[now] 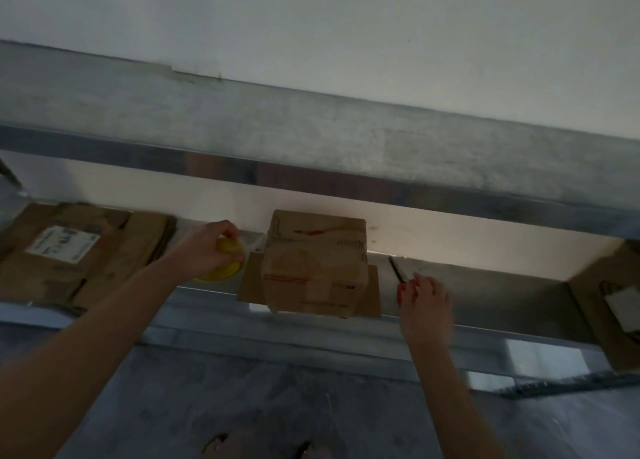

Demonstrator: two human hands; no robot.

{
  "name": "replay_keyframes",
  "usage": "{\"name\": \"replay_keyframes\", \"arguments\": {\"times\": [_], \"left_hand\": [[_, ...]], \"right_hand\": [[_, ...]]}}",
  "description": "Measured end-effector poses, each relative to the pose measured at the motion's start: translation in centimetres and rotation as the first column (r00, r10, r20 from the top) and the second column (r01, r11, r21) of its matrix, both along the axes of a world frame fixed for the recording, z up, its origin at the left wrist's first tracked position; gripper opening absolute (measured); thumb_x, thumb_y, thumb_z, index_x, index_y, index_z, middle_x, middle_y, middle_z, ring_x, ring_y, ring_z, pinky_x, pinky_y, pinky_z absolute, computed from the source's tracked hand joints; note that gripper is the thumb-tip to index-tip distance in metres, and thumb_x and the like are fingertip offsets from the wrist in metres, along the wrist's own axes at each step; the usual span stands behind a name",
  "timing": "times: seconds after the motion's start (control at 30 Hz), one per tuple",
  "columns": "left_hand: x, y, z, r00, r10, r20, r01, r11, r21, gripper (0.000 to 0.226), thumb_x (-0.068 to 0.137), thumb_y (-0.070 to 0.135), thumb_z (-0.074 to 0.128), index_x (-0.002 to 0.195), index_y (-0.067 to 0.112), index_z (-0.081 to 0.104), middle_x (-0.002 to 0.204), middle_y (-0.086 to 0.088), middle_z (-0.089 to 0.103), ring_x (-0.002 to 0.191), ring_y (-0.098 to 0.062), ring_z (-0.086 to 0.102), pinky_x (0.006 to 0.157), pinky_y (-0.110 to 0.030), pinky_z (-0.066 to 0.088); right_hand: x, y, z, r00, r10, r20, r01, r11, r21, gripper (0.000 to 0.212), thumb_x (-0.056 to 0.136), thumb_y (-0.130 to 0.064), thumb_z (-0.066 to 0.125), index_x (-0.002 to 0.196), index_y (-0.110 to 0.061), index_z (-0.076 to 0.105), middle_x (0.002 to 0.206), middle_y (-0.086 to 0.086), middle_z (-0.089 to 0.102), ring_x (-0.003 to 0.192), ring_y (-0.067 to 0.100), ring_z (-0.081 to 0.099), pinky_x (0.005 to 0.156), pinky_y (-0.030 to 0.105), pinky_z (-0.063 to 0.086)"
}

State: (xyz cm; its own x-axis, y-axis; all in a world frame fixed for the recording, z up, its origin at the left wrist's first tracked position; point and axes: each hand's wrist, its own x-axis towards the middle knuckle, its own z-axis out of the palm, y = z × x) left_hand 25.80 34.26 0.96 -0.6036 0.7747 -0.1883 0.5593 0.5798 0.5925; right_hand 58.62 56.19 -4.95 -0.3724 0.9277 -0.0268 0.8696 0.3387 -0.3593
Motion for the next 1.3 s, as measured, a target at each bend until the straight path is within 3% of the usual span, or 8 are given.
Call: {"name": "replay_keyframes", "arguments": {"times": [0.07, 0.13, 0.33, 0.6, 0.8, 0.93, 1.13, 1.3], "left_hand": [[-0.1, -0.1, 0.1, 1.0, -0.021, 0.019, 0.02, 1.0, 0.01, 0.03, 0.077, 0.032, 0.078, 0.099, 0.028, 0.059, 0.108, 0.0, 0.06, 0.094, -0.021, 0.057, 0.08, -0.036, 0.051], [-0.3, 0.0, 0.2, 0.998, -0.051, 0.032, 0.05, 0.998, 0.036, 0.029, 0.078, 0.033, 0.077, 0.1, 0.029, 0.058, 0.109, 0.002, 0.059, 0.094, -0.019, 0.055, 0.073, -0.031, 0.048], [-2.2, 0.0, 0.2, 0.989, -0.134, 0.063, 0.13, 0.989, 0.066, 0.032, 0.079, 0.03, 0.077, 0.105, 0.025, 0.059, 0.11, 0.002, 0.059, 0.095, -0.017, 0.053, 0.064, -0.022, 0.039], [-4.5, 0.1, -0.8, 0.96, -0.259, 0.104, 0.244, 0.959, 0.142, 0.033, 0.076, 0.031, 0.079, 0.101, 0.025, 0.06, 0.105, 0.004, 0.06, 0.095, -0.015, 0.054, 0.077, -0.025, 0.042], [-5.6, 0.1, -1.5, 0.94, -0.311, 0.143, 0.288, 0.944, 0.16, 0.032, 0.075, 0.034, 0.078, 0.098, 0.034, 0.056, 0.103, 0.009, 0.057, 0.096, -0.014, 0.054, 0.074, -0.024, 0.039], [-5.9, 0.2, -2.1, 0.938, -0.328, 0.108, 0.305, 0.934, 0.188, 0.03, 0.074, 0.036, 0.079, 0.093, 0.033, 0.056, 0.099, 0.009, 0.059, 0.094, -0.013, 0.055, 0.075, -0.025, 0.041], [-8.9, -1.7, -3.2, 0.953, -0.252, 0.17, 0.235, 0.965, 0.112, 0.029, 0.075, 0.029, 0.08, 0.097, 0.027, 0.06, 0.103, 0.007, 0.06, 0.096, -0.014, 0.057, 0.072, -0.023, 0.039], [-9.2, -3.9, -2.8, 0.949, -0.309, 0.07, 0.298, 0.945, 0.132, 0.028, 0.075, 0.033, 0.078, 0.094, 0.033, 0.057, 0.101, 0.01, 0.059, 0.093, -0.01, 0.055, 0.077, -0.026, 0.045]], "right_hand": [[-1.8, -3.6, 3.0, 0.971, 0.098, -0.219, -0.057, 0.981, 0.187, 0.035, 0.101, -0.023, 0.047, 0.132, -0.011, 0.057, 0.137, 0.011, 0.055, 0.13, 0.03, 0.045, 0.11, 0.045, 0.037], [-4.7, -7.7, 5.7, 0.921, 0.21, -0.328, -0.116, 0.952, 0.284, 0.034, 0.101, -0.028, 0.046, 0.131, -0.015, 0.058, 0.135, 0.009, 0.058, 0.13, 0.029, 0.046, 0.109, 0.049, 0.039], [-14.9, -14.9, 6.8, 0.935, 0.331, -0.126, -0.306, 0.934, 0.184, 0.055, 0.099, -0.054, 0.031, 0.147, -0.028, 0.038, 0.156, 0.003, 0.035, 0.149, 0.026, 0.018, 0.122, 0.048, 0.014], [-19.6, -14.5, 4.0, 0.962, 0.274, -0.009, -0.27, 0.953, 0.138, 0.062, 0.095, -0.056, 0.044, 0.147, -0.023, 0.04, 0.152, 0.006, 0.04, 0.146, 0.029, 0.025, 0.122, 0.049, 0.016], [-20.8, -14.5, 3.6, 0.972, 0.124, -0.201, -0.097, 0.985, 0.139, 0.046, 0.095, -0.054, 0.047, 0.13, -0.029, 0.062, 0.138, 0.0, 0.057, 0.135, 0.024, 0.044, 0.116, 0.048, 0.03], [-21.3, -14.4, 3.4, 0.976, 0.077, -0.203, -0.045, 0.986, 0.158, 0.037, 0.093, -0.047, 0.056, 0.125, -0.032, 0.066, 0.134, -0.003, 0.06, 0.132, 0.022, 0.048, 0.113, 0.046, 0.034], [-21.1, -14.0, 3.4, 0.972, 0.115, -0.206, -0.079, 0.982, 0.174, 0.036, 0.092, -0.039, 0.057, 0.126, -0.029, 0.066, 0.135, -0.001, 0.059, 0.131, 0.024, 0.048, 0.113, 0.047, 0.034], [-20.5, -14.3, 3.6, 0.958, 0.235, -0.165, -0.182, 0.942, 0.28, 0.039, 0.096, -0.037, 0.057, 0.131, -0.021, 0.063, 0.139, 0.006, 0.055, 0.139, 0.035, 0.037, 0.119, 0.054, 0.022]]}}
